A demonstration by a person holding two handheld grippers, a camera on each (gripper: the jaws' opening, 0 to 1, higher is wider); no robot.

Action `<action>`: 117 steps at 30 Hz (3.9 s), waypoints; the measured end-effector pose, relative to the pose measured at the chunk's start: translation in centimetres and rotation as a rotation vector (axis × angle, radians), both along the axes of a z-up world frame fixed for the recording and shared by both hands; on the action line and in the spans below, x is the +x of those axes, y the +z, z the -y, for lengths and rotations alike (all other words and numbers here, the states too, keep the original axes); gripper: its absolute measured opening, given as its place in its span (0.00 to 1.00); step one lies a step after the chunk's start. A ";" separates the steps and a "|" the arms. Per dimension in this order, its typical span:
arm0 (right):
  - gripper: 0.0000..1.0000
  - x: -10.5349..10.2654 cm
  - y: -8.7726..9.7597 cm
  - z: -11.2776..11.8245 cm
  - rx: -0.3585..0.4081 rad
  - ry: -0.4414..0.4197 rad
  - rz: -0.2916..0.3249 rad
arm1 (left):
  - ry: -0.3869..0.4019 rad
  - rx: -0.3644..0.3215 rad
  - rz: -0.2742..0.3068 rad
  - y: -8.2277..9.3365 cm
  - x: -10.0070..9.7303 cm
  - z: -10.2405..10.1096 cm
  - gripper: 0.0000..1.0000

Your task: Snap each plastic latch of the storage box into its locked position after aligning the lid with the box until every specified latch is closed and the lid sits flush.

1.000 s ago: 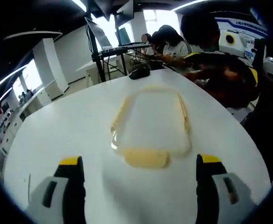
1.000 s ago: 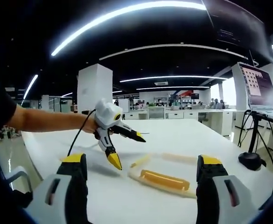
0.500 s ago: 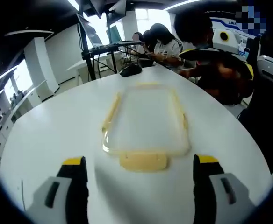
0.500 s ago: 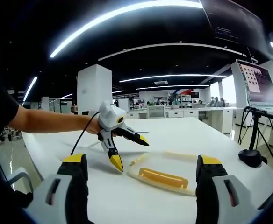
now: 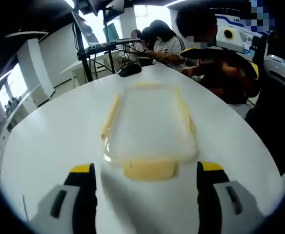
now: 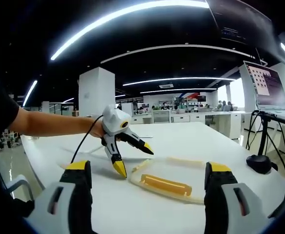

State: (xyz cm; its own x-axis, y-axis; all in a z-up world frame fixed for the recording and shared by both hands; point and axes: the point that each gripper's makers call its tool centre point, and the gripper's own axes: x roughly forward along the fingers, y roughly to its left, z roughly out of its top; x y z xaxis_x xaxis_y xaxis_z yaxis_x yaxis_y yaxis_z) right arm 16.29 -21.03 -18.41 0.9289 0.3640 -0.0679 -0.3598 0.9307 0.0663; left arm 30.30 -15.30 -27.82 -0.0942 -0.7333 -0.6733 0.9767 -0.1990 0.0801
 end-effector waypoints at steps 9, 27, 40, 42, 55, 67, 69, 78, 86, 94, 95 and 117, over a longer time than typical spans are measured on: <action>0.96 -0.1 0.5 1.0 -0.005 -0.018 0.019 | -0.061 0.029 -0.011 -0.3 -0.3 0.4 0.81; 0.95 0.2 0.3 1.6 0.004 -0.023 0.020 | -0.023 0.049 -0.082 -0.7 -1.3 -0.1 0.72; 0.94 0.3 0.3 1.3 0.010 -0.014 0.025 | -0.028 -0.010 -0.094 -0.3 -1.8 0.0 0.68; 0.94 0.3 0.3 1.2 0.007 -0.012 0.026 | -0.023 -0.025 -0.094 -0.2 -1.9 0.0 0.65; 0.94 0.4 0.5 1.1 0.021 -0.020 0.043 | -0.033 -0.033 -0.093 -0.7 -1.9 0.4 0.58; 0.94 0.7 0.6 0.7 0.020 -0.013 0.052 | -0.029 -0.051 -0.099 -0.8 -1.1 0.1 0.57; 0.94 0.6 0.6 0.8 0.013 -0.015 0.053 | -0.018 -0.063 -0.101 -0.7 -1.0 0.1 0.56; 0.94 0.5 0.6 0.9 0.023 -0.019 0.056 | -0.012 -0.074 -0.102 -0.4 -0.8 0.0 0.54; 0.94 0.9 0.3 0.9 0.017 -0.013 0.047 | 0.009 -0.093 -0.107 -0.2 -0.3 0.0 0.43; 0.94 1.2 0.5 1.1 0.015 -0.019 0.048 | 0.005 -0.101 -0.108 -0.2 -0.1 0.0 0.40; 0.94 1.2 0.5 1.1 0.013 -0.018 0.048 | -0.002 -0.101 -0.106 -0.2 -0.2 0.0 0.39; 0.94 1.4 0.3 1.3 0.007 -0.022 0.044 | 0.013 -0.121 -0.110 -0.4 -0.4 0.5 0.38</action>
State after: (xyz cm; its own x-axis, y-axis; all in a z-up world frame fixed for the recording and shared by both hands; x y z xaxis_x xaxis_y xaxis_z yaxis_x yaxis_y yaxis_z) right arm 17.71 -22.36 -18.13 0.9386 0.3441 -0.0246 -0.3423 0.9378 0.0574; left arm 29.93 -15.85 -28.26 -0.1525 -0.8103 -0.5658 0.9833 -0.1821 -0.0043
